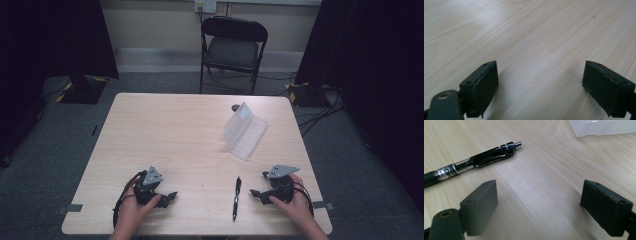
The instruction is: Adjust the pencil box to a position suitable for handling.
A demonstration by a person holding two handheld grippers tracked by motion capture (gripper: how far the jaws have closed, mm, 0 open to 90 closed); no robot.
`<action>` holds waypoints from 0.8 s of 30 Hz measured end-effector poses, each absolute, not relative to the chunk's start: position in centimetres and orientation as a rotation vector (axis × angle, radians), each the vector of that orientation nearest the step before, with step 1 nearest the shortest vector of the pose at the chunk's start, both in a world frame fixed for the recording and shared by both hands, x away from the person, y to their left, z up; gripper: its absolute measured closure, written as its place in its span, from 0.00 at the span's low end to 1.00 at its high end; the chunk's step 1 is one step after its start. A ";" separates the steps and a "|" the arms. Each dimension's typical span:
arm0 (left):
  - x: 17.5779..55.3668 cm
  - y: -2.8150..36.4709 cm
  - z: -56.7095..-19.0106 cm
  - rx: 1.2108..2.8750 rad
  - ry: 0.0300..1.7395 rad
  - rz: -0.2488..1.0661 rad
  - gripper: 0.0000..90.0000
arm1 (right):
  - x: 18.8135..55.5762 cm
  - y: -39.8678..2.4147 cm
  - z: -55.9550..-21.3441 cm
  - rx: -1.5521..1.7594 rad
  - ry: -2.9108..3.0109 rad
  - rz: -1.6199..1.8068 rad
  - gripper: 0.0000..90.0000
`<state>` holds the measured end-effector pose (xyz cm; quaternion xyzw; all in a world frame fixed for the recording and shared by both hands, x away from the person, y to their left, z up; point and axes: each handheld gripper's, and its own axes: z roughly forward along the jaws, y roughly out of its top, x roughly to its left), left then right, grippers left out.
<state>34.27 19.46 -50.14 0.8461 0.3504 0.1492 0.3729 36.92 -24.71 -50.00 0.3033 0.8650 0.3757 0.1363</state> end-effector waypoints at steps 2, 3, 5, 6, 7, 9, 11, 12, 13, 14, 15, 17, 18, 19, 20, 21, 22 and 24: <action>34.3 19.5 -50.1 2.166 0.899 0.381 0.15 | 36.9 -24.7 -50.0 0.878 2.505 1.088 0.14; 34.3 19.5 -50.1 2.166 0.899 0.381 0.15 | 36.9 -24.7 -50.0 0.878 2.505 1.088 0.14; 34.3 19.5 -50.1 2.167 0.898 0.382 0.15 | 36.9 -24.7 -50.0 0.880 2.507 1.091 0.15; 34.3 19.5 -50.1 2.167 0.898 0.382 0.15 | 36.9 -24.8 -50.0 0.885 2.509 1.098 0.15; 34.3 19.5 -50.1 2.167 0.898 0.382 0.15 | 36.9 -24.8 -50.0 0.885 2.509 1.098 0.15; 34.3 19.5 -50.1 2.167 0.898 0.382 0.15 | 37.0 -24.8 -50.0 0.882 2.506 1.095 0.15; 34.3 19.5 -50.1 2.167 0.898 0.382 0.15 | 37.2 -24.8 -50.0 0.886 2.505 1.103 0.18; 34.3 19.5 -50.1 2.167 0.898 0.382 0.15 | 37.7 -24.9 -49.8 0.904 2.503 1.105 0.22; 34.3 19.5 -50.1 2.167 0.898 0.382 0.15 | 38.0 -24.9 -49.7 0.918 2.501 1.119 0.22; 34.3 19.5 -50.1 2.167 0.898 0.382 0.15 | 38.3 -24.9 -49.6 0.933 2.494 1.130 0.23; 34.3 19.5 -50.1 2.167 0.898 0.382 0.15 | 38.3 -24.9 -49.6 0.933 2.494 1.130 0.23; 34.3 19.5 -50.1 2.167 0.898 0.383 0.15 | 38.8 -24.8 -49.3 0.940 2.478 1.122 0.24; 34.3 19.5 -50.1 2.167 0.898 0.383 0.15 | 39.3 -24.6 -48.9 0.929 2.466 1.129 0.26; 34.3 19.5 -50.1 2.167 0.898 0.383 0.15 | 39.3 -24.6 -48.9 0.929 2.466 1.129 0.26; 34.3 19.5 -50.1 2.166 0.900 0.381 0.15 | 39.6 -24.5 -48.7 0.923 2.462 1.131 0.26; 34.3 19.5 -50.1 2.167 0.897 0.383 0.15 | 39.9 -24.2 -48.5 0.928 2.459 1.133 0.26; 34.3 19.5 -50.1 2.167 0.898 0.382 0.15 | 40.4 -23.9 -48.3 0.915 2.466 1.126 0.27; 34.3 19.5 -50.1 2.167 0.898 0.383 0.15 | 40.9 -23.5 -48.1 0.895 2.464 1.111 0.28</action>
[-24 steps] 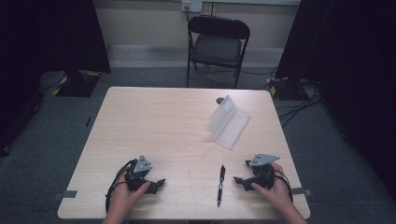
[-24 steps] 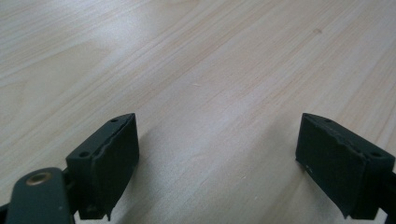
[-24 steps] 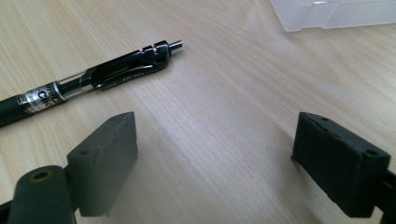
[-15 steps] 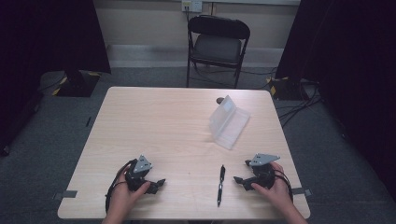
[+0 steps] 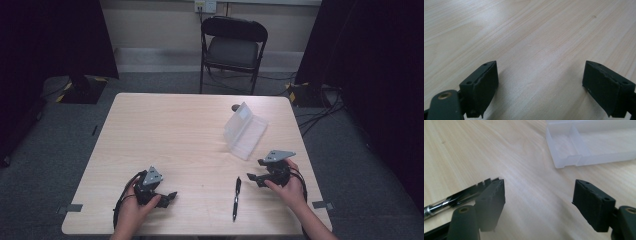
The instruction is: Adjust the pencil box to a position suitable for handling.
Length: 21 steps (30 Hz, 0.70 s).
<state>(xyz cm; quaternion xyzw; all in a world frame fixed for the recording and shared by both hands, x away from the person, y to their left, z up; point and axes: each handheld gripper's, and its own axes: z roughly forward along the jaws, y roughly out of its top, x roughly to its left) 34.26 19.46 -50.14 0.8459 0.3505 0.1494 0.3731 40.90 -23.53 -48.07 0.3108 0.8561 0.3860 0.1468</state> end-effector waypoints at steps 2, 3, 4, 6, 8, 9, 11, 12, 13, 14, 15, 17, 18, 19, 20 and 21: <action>34.3 19.4 -50.2 2.165 0.900 0.381 0.15 | 41.4 -23.2 -47.9 0.890 2.467 1.107 0.29; 34.3 19.5 -50.1 2.167 0.898 0.383 0.15 | 41.7 -23.1 -47.9 0.892 2.467 1.108 0.30; 34.3 19.5 -50.1 2.167 0.898 0.382 0.15 | 41.9 -23.0 -47.8 0.896 2.466 1.112 0.30; 34.3 19.5 -50.1 2.166 0.899 0.381 0.15 | 42.3 -22.9 -47.7 0.893 2.456 1.114 0.31; 34.3 19.5 -50.1 2.167 0.898 0.383 0.15 | 42.5 -22.7 -47.6 0.904 2.455 1.111 0.32; 34.3 19.5 -50.1 2.166 0.899 0.381 0.15 | 42.7 -22.7 -47.6 0.903 2.456 1.112 0.33; 34.3 19.5 -50.1 2.167 0.898 0.383 0.15 | 43.2 -22.5 -47.5 0.899 2.457 1.100 0.35; 34.3 19.5 -50.1 2.166 0.899 0.380 0.15 | 43.5 -22.4 -47.6 0.902 2.457 1.091 0.37; 34.3 19.5 -50.1 2.166 0.899 0.380 0.15 | 43.5 -22.4 -47.6 0.902 2.457 1.091 0.37; 34.3 19.5 -50.1 2.168 0.898 0.381 0.15 | 43.9 -22.3 -47.6 0.906 2.458 1.101 0.39; 34.3 19.5 -50.1 2.167 0.898 0.383 0.15 | 44.0 -22.2 -47.6 0.909 2.456 1.101 0.41; 34.3 19.5 -50.1 2.166 0.899 0.381 0.15 | 44.1 -22.1 -47.6 0.909 2.456 1.103 0.42; 34.3 19.5 -50.1 2.167 0.898 0.382 0.15 | 44.4 -21.7 -47.4 0.898 2.454 1.109 0.44; 34.3 19.5 -50.1 2.167 0.898 0.383 0.15 | 44.5 -21.6 -47.4 0.890 2.453 1.111 0.45; 34.3 19.5 -50.1 2.167 0.898 0.383 0.15 | 44.6 -21.4 -47.4 0.888 2.453 1.107 0.46; 34.3 19.5 -50.1 2.167 0.898 0.383 0.15 | 44.7 -21.2 -47.4 0.888 2.458 1.107 0.48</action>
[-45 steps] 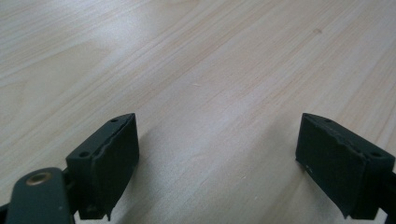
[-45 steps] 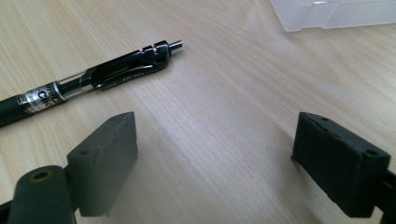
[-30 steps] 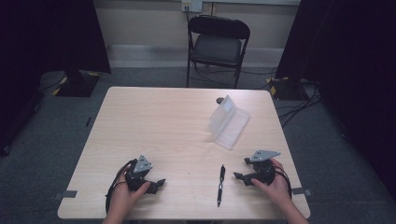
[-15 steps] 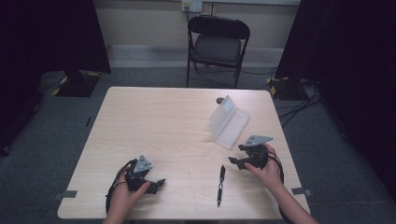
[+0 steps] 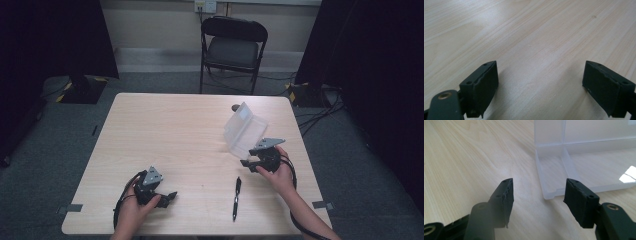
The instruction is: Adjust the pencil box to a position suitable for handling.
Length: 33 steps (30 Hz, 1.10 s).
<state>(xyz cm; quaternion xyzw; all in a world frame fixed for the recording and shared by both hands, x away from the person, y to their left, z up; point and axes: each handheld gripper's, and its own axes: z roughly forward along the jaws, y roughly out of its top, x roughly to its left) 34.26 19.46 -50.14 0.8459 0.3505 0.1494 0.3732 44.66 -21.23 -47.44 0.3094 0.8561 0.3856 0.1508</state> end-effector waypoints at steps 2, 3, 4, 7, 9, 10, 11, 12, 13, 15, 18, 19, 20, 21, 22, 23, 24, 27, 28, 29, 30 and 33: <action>34.3 19.5 -50.1 2.167 0.898 0.382 0.15 | 44.8 -20.9 -47.5 0.877 2.464 1.100 0.50; 34.3 19.5 -50.1 2.167 0.898 0.383 0.15 | 44.9 -20.7 -47.5 0.872 2.470 1.104 0.51; 34.3 19.5 -50.1 2.167 0.898 0.383 0.15 | 44.9 -20.7 -47.5 0.872 2.470 1.104 0.51; 34.3 19.5 -50.1 2.167 0.898 0.382 0.15 | 45.3 -20.1 -47.4 0.856 2.480 1.097 0.57; 34.3 19.5 -50.1 2.167 0.898 0.382 0.15 | 45.5 -19.4 -47.1 0.846 2.490 1.090 0.60; 34.3 19.5 -50.1 2.167 0.898 0.382 0.15 | 45.6 -19.2 -47.1 0.844 2.491 1.083 0.62; 34.3 19.5 -50.1 2.167 0.898 0.382 0.15 | 45.7 -19.0 -47.1 0.839 2.492 1.066 0.64; 34.3 19.5 -50.1 2.167 0.898 0.382 0.15 | 45.8 -18.9 -47.1 0.844 2.502 1.060 0.67; 34.3 19.5 -50.1 2.167 0.898 0.382 0.15 | 46.0 -18.8 -47.1 0.828 2.502 1.047 0.69; 34.3 19.5 -50.1 2.167 0.898 0.383 0.15 | 46.1 -18.5 -47.2 0.842 2.510 1.007 0.72; 34.3 19.5 -50.1 2.167 0.898 0.382 0.15 | 46.4 -18.5 -47.4 0.860 2.516 1.002 0.78; 34.3 19.5 -50.1 2.167 0.897 0.382 0.15 | 46.5 -18.4 -47.5 0.856 2.522 1.007 0.81; 34.3 19.5 -50.1 2.167 0.897 0.382 0.15 | 46.5 -18.4 -47.5 0.856 2.522 1.007 0.81; 34.3 19.5 -50.1 2.167 0.898 0.382 0.15 | 46.5 -18.3 -47.6 0.879 2.525 1.009 0.86; 34.3 19.5 -50.1 2.167 0.898 0.382 0.15 | 46.5 -18.3 -47.6 0.879 2.525 1.009 0.86; 34.3 19.5 -50.1 2.167 0.898 0.382 0.15 | 46.5 -18.2 -47.7 0.875 2.529 1.042 0.88; 34.3 19.5 -50.1 2.167 0.898 0.382 0.15 | 46.5 -18.2 -47.7 0.875 2.529 1.042 0.88; 34.3 19.5 -50.1 2.167 0.897 0.382 0.15 | 46.3 -17.8 -47.8 0.874 2.534 1.059 0.94; 34.3 19.5 -50.1 2.167 0.897 0.382 0.15 | 46.3 -17.6 -47.8 0.870 2.535 1.062 0.93; 34.3 19.5 -50.1 2.167 0.898 0.382 0.15 | 46.2 -17.4 -47.9 0.875 2.536 1.068 0.93; 34.3 19.5 -50.1 2.167 0.898 0.382 0.15 | 46.1 -17.2 -47.9 0.873 2.538 1.075 0.92; 34.3 19.5 -50.1 2.167 0.898 0.382 0.15 | 45.7 -16.3 -47.9 0.854 2.545 1.084 0.92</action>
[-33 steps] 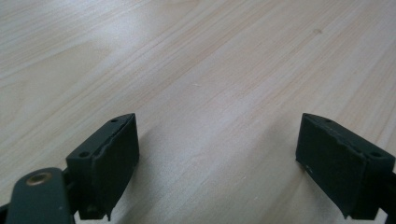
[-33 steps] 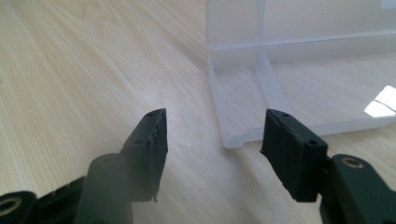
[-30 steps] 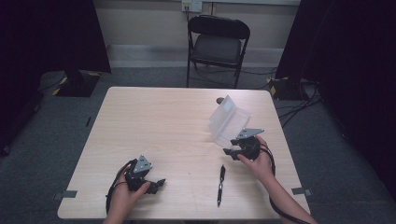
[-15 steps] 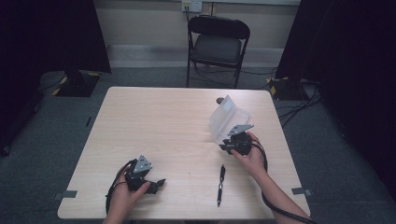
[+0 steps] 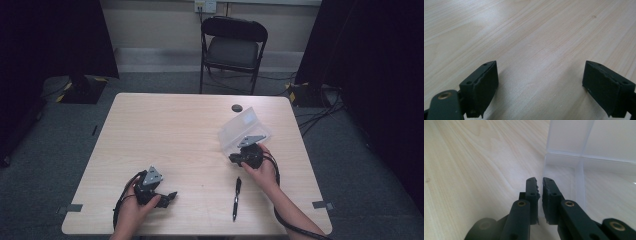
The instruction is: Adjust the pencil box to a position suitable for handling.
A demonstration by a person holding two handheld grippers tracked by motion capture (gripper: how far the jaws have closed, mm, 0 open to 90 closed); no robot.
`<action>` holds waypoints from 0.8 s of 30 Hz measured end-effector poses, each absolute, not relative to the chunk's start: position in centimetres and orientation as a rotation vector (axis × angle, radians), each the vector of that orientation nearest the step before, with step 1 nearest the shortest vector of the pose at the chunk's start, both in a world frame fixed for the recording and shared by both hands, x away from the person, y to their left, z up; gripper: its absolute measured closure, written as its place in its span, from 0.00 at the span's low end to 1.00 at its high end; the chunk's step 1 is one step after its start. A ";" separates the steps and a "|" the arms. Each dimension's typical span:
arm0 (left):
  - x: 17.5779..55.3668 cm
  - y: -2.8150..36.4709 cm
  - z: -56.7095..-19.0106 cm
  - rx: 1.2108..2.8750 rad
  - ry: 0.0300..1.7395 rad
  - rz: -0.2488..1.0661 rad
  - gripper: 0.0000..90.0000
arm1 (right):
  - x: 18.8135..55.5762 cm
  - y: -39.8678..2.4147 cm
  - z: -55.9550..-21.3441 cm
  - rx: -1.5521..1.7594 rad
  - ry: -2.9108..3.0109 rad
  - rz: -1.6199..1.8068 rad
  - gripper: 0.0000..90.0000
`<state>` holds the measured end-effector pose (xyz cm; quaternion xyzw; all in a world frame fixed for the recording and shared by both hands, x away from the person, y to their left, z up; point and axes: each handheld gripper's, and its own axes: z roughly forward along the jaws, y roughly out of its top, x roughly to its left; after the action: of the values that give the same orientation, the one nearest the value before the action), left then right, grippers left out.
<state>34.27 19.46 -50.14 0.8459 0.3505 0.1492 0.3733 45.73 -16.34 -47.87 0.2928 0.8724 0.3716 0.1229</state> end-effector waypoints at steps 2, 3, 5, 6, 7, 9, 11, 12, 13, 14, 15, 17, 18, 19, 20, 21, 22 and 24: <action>34.3 19.5 -50.1 2.167 0.898 0.382 0.15 | 45.5 -15.8 -47.9 0.850 2.549 1.112 0.91; 34.3 19.5 -50.1 2.167 0.898 0.382 0.15 | 45.5 -15.6 -47.8 0.849 2.553 1.126 0.88; 34.3 19.5 -50.1 2.167 0.898 0.382 0.15 | 45.3 -15.1 -47.7 0.836 2.559 1.153 0.83; 34.3 19.5 -50.1 2.167 0.898 0.382 0.15 | 45.2 -15.0 -47.6 0.830 2.562 1.162 0.80; 34.3 19.5 -50.1 2.167 0.898 0.382 0.15 | 45.2 -15.0 -47.6 0.830 2.562 1.162 0.80; 34.3 19.5 -50.1 2.167 0.898 0.382 0.15 | 45.1 -15.3 -47.1 0.845 2.551 1.227 0.70; 34.3 19.5 -50.1 2.168 0.898 0.382 0.15 | 45.1 -15.7 -46.9 0.852 2.545 1.256 0.65; 34.3 19.5 -50.1 2.167 0.898 0.383 0.15 | 45.2 -16.5 -46.4 0.855 2.519 1.261 0.59; 34.3 19.5 -50.1 2.167 0.898 0.383 0.15 | 45.3 -17.0 -46.2 0.858 2.512 1.260 0.56; 34.3 19.5 -50.1 2.167 0.898 0.382 0.15 | 45.4 -17.4 -46.1 0.868 2.503 1.260 0.53; 34.3 19.5 -50.1 2.168 0.898 0.382 0.15 | 45.5 -17.9 -46.0 0.886 2.491 1.255 0.50; 34.3 19.5 -50.1 2.167 0.898 0.382 0.15 | 45.6 -18.4 -46.0 0.907 2.479 1.241 0.47; 34.3 19.5 -50.1 2.167 0.898 0.382 0.15 | 45.8 -19.4 -46.3 0.938 2.463 1.232 0.45; 34.3 19.5 -50.1 2.167 0.898 0.382 0.15 | 45.9 -19.8 -46.4 0.953 2.453 1.225 0.43; 34.3 19.5 -50.1 2.167 0.898 0.382 0.15 | 46.0 -20.1 -46.6 0.961 2.451 1.217 0.41; 34.3 19.5 -50.1 2.167 0.898 0.382 0.15 | 46.0 -20.1 -46.6 0.961 2.451 1.217 0.41; 34.3 19.5 -50.1 2.167 0.898 0.382 0.15 | 46.3 -20.5 -46.9 0.959 2.445 1.188 0.39; 34.3 19.5 -50.1 2.166 0.898 0.382 0.15 | 46.5 -20.5 -47.2 0.948 2.439 1.174 0.35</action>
<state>34.27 19.46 -50.14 0.8458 0.3507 0.1492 0.3734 46.52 -20.54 -47.18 0.3275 0.8425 0.4055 0.1364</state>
